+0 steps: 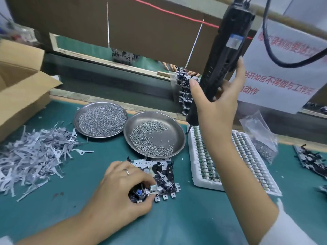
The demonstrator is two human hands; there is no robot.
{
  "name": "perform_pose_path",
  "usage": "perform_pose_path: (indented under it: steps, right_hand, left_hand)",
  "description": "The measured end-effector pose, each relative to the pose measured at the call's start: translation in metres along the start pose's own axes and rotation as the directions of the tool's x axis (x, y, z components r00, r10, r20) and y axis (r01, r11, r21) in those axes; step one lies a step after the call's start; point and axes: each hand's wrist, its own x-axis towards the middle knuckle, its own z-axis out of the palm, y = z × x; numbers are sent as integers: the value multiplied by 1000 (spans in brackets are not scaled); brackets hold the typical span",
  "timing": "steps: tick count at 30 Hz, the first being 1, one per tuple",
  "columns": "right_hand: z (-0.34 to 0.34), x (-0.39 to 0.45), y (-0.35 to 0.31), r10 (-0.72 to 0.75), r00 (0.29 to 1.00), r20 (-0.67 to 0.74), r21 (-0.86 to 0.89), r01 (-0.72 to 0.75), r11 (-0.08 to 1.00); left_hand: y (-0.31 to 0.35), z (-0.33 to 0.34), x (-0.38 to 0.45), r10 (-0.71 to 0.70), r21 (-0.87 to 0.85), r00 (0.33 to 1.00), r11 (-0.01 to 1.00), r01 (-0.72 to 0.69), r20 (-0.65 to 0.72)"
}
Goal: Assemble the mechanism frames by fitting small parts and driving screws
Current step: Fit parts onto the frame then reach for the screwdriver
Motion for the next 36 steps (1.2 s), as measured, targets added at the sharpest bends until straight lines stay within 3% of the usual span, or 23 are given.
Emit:
perform_pose_path:
  steps: [5, 11, 17, 36]
  right_hand:
    - [16, -16, -8, -46, 999, -8, 131, 46, 990]
    - [12, -66, -19, 9, 993, 118, 384, -54, 922]
    - [11, -89, -24, 38, 989, 144, 579, -116, 807]
    - [24, -97, -17, 23, 995, 101, 603, -79, 794]
  left_hand:
    - [-1, -1, -1, -12, -9, 1000, 1000, 12, 3]
    - [0, 0, -3, -27, -14, 1000, 1000, 27, 5]
    - [3, 0, -2, -16, -12, 1000, 1000, 16, 2]
    - [6, -3, 0, -25, 6, 999, 1000, 25, 31]
